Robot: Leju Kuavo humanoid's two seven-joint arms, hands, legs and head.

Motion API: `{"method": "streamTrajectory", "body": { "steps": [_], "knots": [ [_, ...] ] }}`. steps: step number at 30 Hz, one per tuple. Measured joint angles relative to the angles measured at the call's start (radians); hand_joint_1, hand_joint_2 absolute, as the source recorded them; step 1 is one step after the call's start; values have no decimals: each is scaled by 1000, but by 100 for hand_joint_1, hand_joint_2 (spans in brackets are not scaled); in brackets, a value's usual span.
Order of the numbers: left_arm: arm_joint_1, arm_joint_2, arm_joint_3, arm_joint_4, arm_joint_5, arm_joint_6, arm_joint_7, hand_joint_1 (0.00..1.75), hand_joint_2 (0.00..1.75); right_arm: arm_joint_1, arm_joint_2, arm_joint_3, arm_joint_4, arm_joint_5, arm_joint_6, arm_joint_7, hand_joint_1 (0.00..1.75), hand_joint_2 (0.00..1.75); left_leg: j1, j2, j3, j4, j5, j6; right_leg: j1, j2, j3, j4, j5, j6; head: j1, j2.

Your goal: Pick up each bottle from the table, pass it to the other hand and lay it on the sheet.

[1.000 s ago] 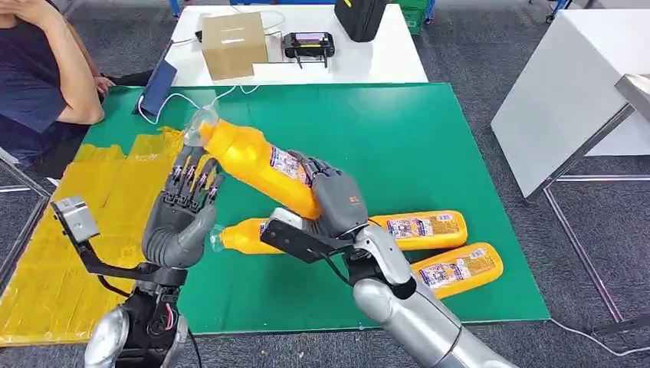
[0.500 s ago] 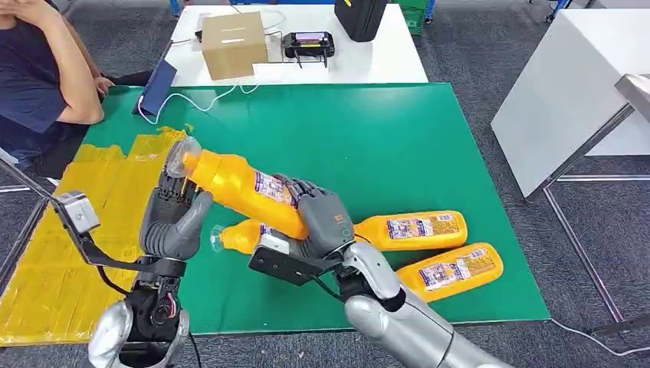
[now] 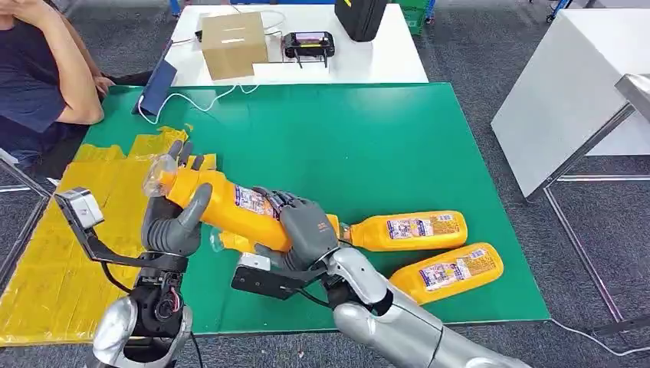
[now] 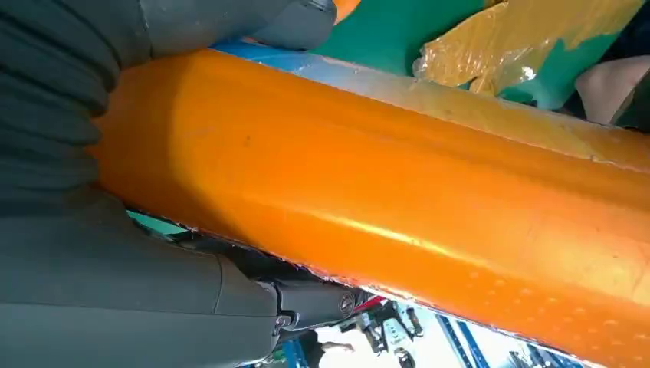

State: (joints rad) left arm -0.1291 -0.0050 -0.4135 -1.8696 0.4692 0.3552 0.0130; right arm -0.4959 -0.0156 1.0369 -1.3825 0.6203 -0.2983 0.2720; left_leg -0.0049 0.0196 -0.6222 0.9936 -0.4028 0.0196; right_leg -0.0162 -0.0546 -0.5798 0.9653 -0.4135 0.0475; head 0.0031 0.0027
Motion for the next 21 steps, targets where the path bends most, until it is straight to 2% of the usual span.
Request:
{"method": "streamTrajectory", "body": {
  "steps": [21],
  "knots": [
    [7, 0, -2, 0, 23, -21, -13, 175, 175, -19, -16, 53, 19, -38, -16, 20, 175, 175, 0, 0, 0, 0, 0, 0, 0, 0, 0, 0, 0, 0, 0, 0]
  ]
}}
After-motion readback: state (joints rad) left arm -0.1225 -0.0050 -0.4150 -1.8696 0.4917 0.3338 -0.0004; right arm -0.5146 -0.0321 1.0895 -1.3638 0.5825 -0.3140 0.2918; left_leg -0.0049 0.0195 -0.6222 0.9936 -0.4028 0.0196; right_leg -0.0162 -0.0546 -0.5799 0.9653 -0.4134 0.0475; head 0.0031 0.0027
